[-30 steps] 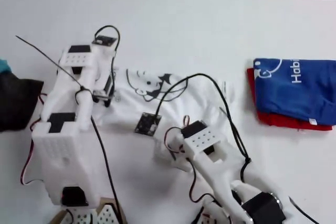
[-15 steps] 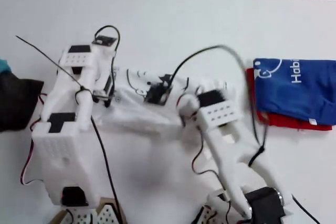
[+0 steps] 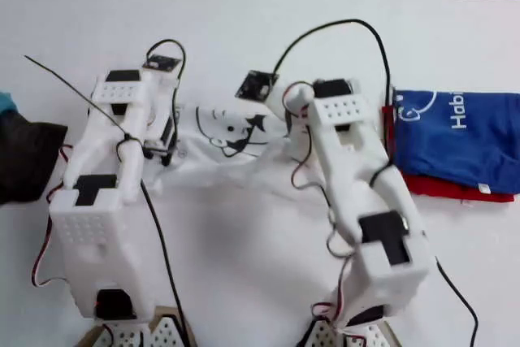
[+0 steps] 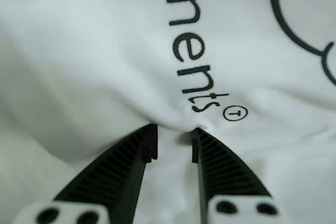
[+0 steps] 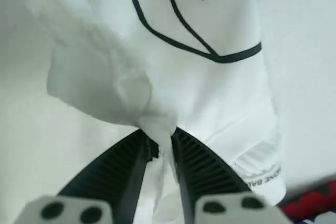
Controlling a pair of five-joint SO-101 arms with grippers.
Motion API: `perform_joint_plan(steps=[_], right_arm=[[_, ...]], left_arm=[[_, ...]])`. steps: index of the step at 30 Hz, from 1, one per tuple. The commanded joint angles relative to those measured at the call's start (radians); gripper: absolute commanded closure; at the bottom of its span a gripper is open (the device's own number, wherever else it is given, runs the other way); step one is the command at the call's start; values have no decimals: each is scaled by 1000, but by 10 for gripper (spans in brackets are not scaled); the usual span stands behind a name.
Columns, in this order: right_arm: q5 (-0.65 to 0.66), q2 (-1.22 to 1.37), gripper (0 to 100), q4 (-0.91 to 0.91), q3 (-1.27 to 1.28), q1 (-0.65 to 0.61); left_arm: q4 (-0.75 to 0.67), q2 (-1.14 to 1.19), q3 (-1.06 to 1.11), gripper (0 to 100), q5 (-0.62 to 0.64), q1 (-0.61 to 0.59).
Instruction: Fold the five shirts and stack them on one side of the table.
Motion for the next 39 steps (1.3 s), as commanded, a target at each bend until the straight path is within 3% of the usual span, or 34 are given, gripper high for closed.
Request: perform_joint_plan(steps=[1, 4, 9, 12, 15, 17, 21, 30, 39], right_arm=[[-2, 53, 793, 45, -141, 13], [-2, 58, 667, 51, -199, 39], [-41, 53, 650, 111, -233, 71], [-41, 53, 762, 213, -232, 35], [-52, 53, 996, 268, -232, -22], [-81, 53, 952, 289, -232, -61], [-137, 53, 976, 243, -233, -102], [-310, 74, 978, -16, -226, -147], [-327, 194, 978, -99, -233, -145]], left_arm=[[-44, 12, -2, 861, 0, -2], [-44, 12, -2, 861, 0, -2], [-44, 12, -2, 861, 0, -2], [-44, 12, -2, 861, 0, -2], [-44, 12, -2, 861, 0, -2], [-44, 12, -2, 861, 0, -2], [-44, 12, -2, 861, 0, -2], [-44, 12, -2, 861, 0, -2], [-44, 12, -2, 861, 0, -2]])
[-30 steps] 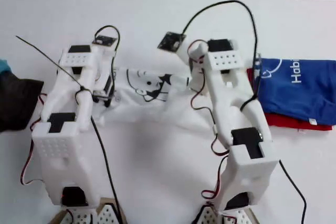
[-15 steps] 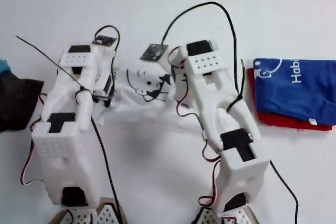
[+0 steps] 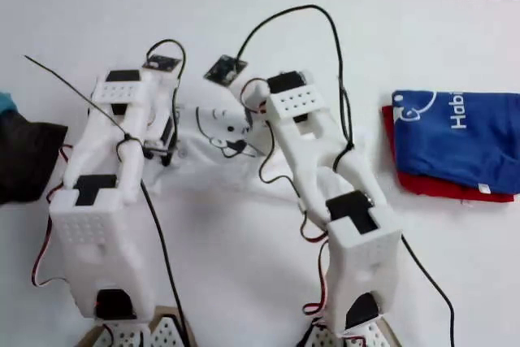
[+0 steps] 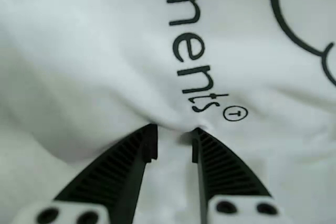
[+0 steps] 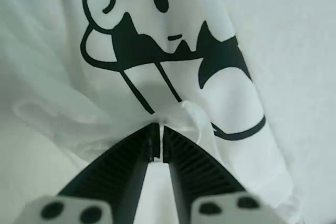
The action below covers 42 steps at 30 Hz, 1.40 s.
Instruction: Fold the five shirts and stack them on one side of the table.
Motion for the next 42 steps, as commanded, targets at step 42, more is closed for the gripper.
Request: perform_joint_plan(steps=[42], right_arm=[[-75, -191, 978, -136, 146, 79]], left_arm=[[-44, 12, -2, 859, 0, -2]])
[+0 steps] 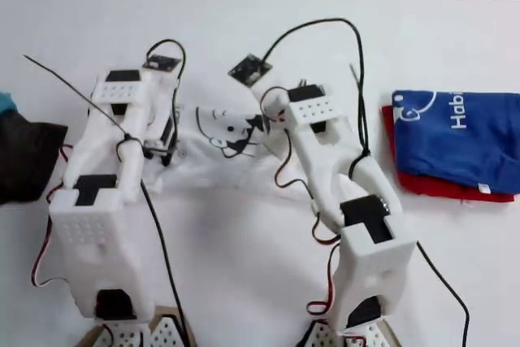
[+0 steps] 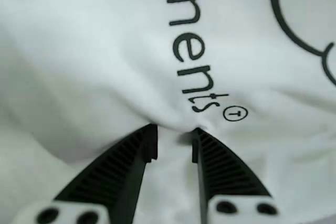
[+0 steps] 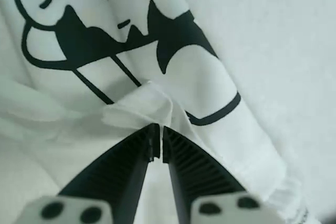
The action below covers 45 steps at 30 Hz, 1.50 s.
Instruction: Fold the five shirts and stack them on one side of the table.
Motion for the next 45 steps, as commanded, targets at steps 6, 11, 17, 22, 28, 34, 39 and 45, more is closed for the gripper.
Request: perform_joint_plan(steps=[6, 11, 17, 22, 28, 34, 39, 45], right_arm=[[-8, -323, 978, 137, -43, 25], [-9, -463, 978, 157, 101, 136], [-9, -605, 978, -217, 588, 162], [-92, -651, 978, -527, 867, 162], [-109, -661, 978, -680, 988, 162], [-101, -656, 978, -685, 988, 163], [-101, -653, 978, -707, 988, 162], [-101, -651, 978, -707, 988, 162]], left_arm=[[-44, 12, -2, 859, 0, -2], [-44, 12, -2, 860, 0, -2], [-44, 12, -2, 861, 0, -2], [-44, 12, -1, 861, 8, -2], [-28, 3, -1, 861, 3, -6], [180, 15, -36, 861, -75, -91], [295, -31, -104, 861, -86, -158], [430, -98, -246, 861, -138, -152]])
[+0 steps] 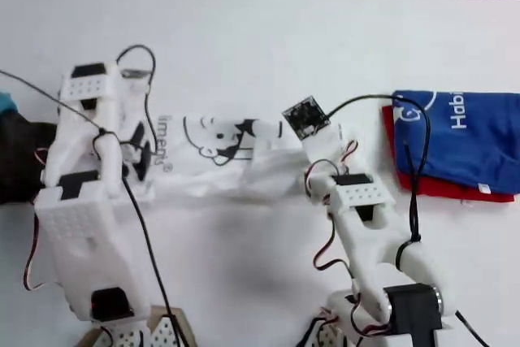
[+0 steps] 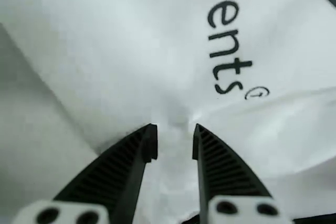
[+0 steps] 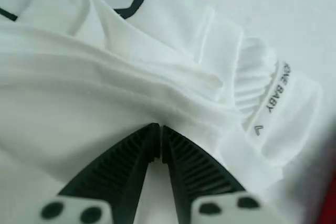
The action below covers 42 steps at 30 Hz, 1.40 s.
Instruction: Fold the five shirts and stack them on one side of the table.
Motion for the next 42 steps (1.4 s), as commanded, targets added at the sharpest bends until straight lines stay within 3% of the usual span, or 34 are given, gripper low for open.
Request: perform_joint_plan(steps=[1, 10, 18, 24, 30, 35, 42], right_arm=[[-2, -35, 978, -15, 2, 8], [-2, -35, 978, -15, 2, 8], [-2, -35, 978, -15, 2, 8], [-2, -33, 978, -27, 2, 8], [-2, -33, 978, -27, 2, 8], [-2, -33, 978, -27, 2, 8], [-2, -33, 978, -28, 2, 8]], left_arm=[[80, -83, -81, 861, -60, -14], [74, -81, 71, 861, -121, -107], [-48, -86, 148, 861, -172, -143], [89, -124, -53, 861, -176, -144], [72, -195, -194, 857, -158, -146], [21, -72, -257, 767, -100, -149], [48, 190, -446, 760, -92, -150]])
